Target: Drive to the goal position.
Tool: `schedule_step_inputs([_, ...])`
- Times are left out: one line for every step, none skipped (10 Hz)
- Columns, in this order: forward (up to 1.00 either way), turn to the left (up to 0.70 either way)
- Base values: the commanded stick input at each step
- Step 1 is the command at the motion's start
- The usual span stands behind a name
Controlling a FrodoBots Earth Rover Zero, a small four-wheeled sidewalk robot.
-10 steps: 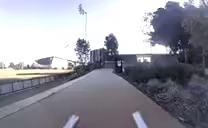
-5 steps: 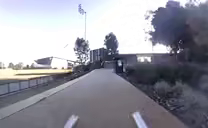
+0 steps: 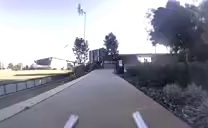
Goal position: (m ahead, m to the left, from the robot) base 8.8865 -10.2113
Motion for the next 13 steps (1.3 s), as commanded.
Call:
schedule_step_inputs([1.00, 0.00])
schedule_step_inputs([1.00, 0.00])
schedule_step_inputs([1.00, 0.00])
schedule_step_inputs([1.00, 0.00])
schedule_step_inputs([1.00, 0.00])
schedule_step_inputs([1.00, 0.00])
schedule_step_inputs([1.00, 0.00])
schedule_step_inputs([1.00, 0.00])
schedule_step_inputs([1.00, 0.00])
schedule_step_inputs([1.00, 0.00])
schedule_step_inputs([1.00, 0.00])
schedule_step_inputs([1.00, 0.00])
schedule_step_inputs([1.00, 0.00])
